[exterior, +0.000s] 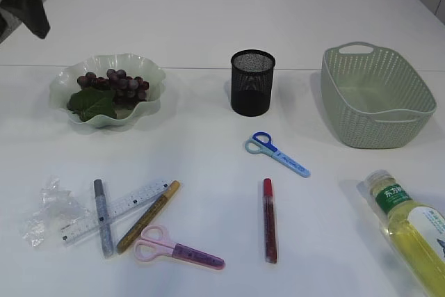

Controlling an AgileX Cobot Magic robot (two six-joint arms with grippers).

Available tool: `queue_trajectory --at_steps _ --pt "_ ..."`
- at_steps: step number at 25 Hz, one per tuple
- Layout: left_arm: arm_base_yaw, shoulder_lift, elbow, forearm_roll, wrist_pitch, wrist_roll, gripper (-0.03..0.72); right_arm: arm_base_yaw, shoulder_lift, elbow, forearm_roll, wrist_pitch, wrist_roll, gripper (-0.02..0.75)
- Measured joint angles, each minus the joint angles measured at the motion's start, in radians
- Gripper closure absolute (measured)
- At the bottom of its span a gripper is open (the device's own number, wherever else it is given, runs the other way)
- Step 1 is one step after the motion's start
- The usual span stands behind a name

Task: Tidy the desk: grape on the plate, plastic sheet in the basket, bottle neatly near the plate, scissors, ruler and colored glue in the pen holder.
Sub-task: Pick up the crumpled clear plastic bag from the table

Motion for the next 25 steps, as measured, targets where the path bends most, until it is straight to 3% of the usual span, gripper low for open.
queue_trajectory --at_steps 10,25 --pt "0.0 -0.278 0.414 -0.006 0.0 0.0 0.183 0.0 0.0 0.0 0.013 0.0 -0.002 0.207" --pt "-0.074 -0.274 0.672 0.003 -0.05 0.0 0.184 0.0 0.0 0.0 0.015 0.0 -0.002 0.207"
